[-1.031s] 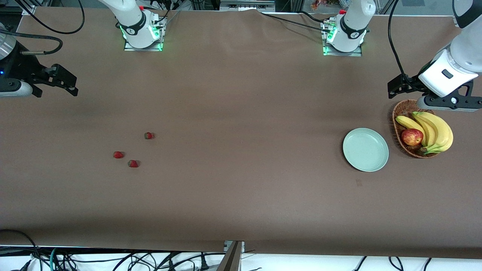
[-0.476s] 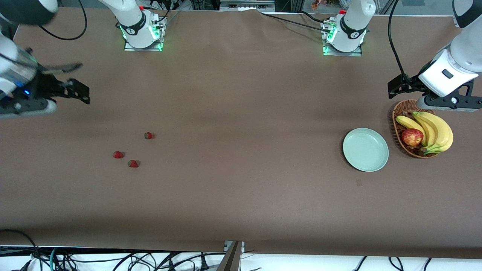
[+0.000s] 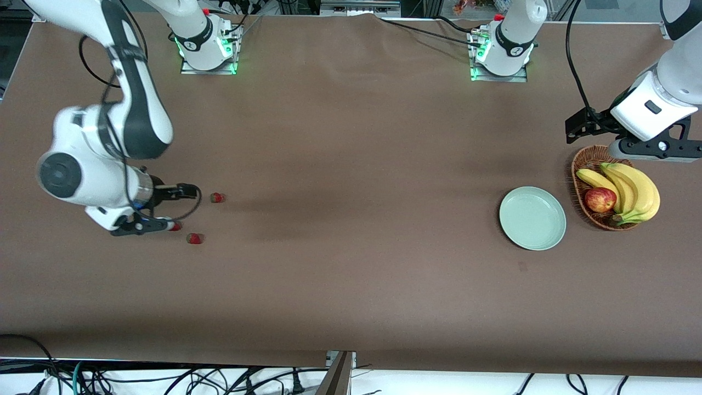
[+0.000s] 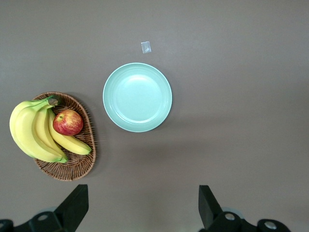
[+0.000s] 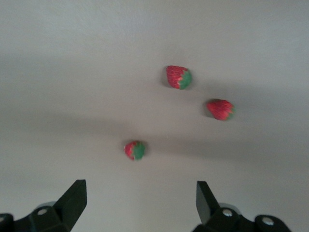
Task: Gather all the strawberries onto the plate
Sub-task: 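Reach the right gripper down and grasp the first strawberry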
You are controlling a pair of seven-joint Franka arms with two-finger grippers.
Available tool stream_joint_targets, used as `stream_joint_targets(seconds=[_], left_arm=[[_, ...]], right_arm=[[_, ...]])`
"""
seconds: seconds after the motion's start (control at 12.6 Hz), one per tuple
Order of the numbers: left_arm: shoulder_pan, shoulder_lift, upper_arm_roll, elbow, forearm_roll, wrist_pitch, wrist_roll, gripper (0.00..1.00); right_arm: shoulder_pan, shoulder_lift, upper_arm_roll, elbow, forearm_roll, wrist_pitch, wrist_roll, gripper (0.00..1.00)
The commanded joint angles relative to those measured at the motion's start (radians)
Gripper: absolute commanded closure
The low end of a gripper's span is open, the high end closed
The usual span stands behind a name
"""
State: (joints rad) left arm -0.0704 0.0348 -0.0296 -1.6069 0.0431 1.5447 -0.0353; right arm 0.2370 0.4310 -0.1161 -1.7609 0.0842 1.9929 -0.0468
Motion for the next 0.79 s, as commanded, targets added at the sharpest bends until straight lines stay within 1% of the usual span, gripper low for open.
stream_joint_targets(seconds=[0.0, 0.08, 0.16, 0.32, 0.4, 0.56, 0.71], left_arm=[[0.006, 0.005, -0.001, 0.024, -0.022, -0.023, 0.018, 0.0], [0.006, 0.004, -0.001, 0.024, -0.022, -0.023, 0.018, 0.0], [0.006, 0.005, -0.001, 0.024, -0.022, -0.023, 0.018, 0.0], [0.006, 0.005, -0.001, 0.024, -0.022, -0.023, 0.018, 0.0], [0.006, 0.005, -0.001, 0.024, -0.022, -0.025, 0.018, 0.0], [0.006, 0.005, -0.001, 0.024, -0.022, -0.025, 0.018, 0.0], [0.008, 0.004, 0.0, 0.022, -0.022, -0.035, 0.02, 0.0]], right_arm=[[0.021, -0.035, 0.004, -0.136, 0.023, 0.099, 0.02, 0.01], [0.022, -0.022, 0.006, -0.149, 0.035, 0.116, 0.042, 0.01], [0.022, -0.003, 0.021, -0.155, 0.049, 0.145, 0.042, 0.01], [0.022, 0.032, 0.032, -0.163, 0.049, 0.191, 0.042, 0.01], [0.022, 0.043, 0.032, -0.17, 0.049, 0.198, 0.042, 0.05], [0.024, 0.057, 0.032, -0.196, 0.049, 0.257, 0.042, 0.11], [0.022, 0.089, 0.033, -0.204, 0.048, 0.285, 0.042, 0.14]])
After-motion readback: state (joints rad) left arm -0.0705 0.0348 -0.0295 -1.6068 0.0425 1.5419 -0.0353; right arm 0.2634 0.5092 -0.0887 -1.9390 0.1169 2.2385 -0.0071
